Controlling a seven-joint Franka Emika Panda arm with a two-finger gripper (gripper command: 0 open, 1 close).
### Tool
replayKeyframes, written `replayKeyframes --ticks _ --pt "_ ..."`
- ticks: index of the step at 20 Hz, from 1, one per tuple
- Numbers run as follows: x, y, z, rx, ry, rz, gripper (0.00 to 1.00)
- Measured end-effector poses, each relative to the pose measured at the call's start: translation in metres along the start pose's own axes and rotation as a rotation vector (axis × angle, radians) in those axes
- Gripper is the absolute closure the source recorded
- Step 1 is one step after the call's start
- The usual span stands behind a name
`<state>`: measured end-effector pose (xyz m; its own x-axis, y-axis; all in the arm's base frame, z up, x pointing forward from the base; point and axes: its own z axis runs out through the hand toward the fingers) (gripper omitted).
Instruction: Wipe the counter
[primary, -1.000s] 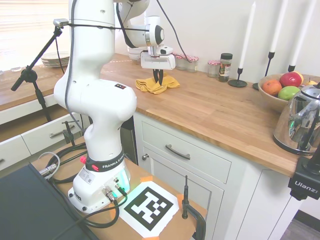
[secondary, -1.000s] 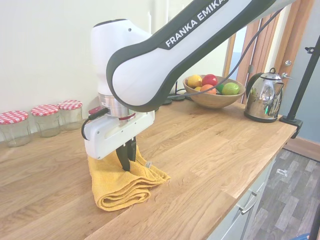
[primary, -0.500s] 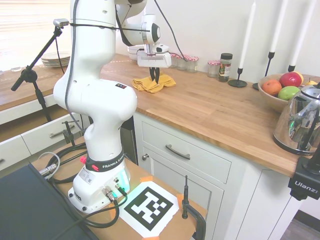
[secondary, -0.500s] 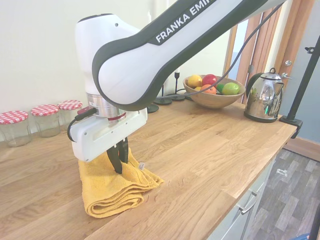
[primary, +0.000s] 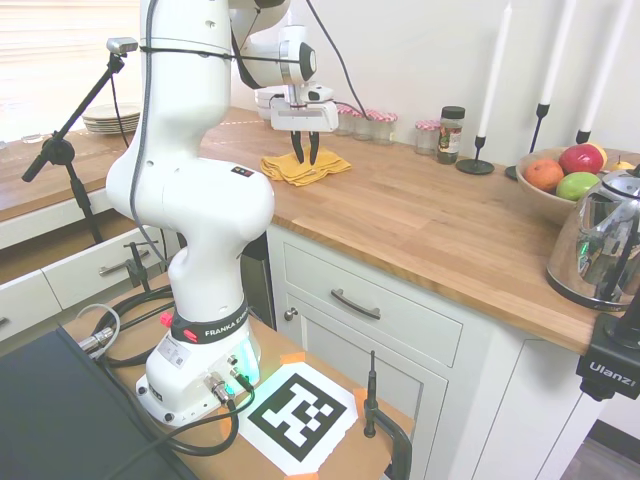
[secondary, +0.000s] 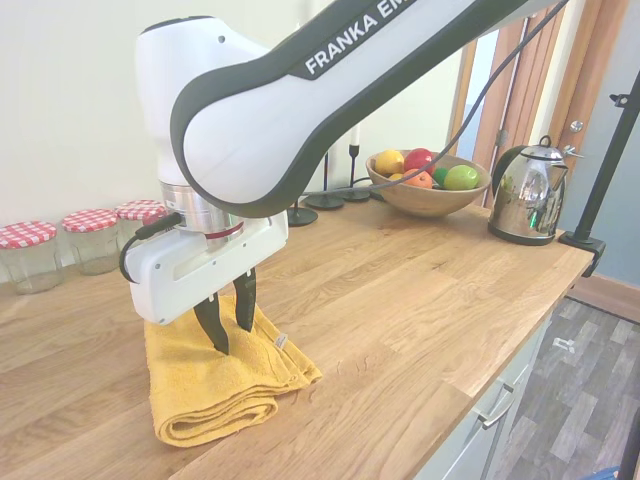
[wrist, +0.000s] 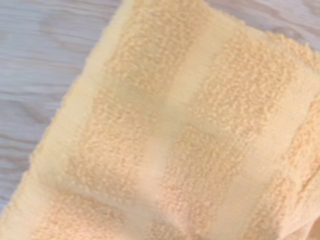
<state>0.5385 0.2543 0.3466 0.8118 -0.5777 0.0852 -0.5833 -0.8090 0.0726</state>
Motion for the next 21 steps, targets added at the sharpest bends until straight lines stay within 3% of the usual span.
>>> replayKeyframes --ticks 21 --pt "0.001 0.005 -0.027 0.034 0.012 0.017 0.0"
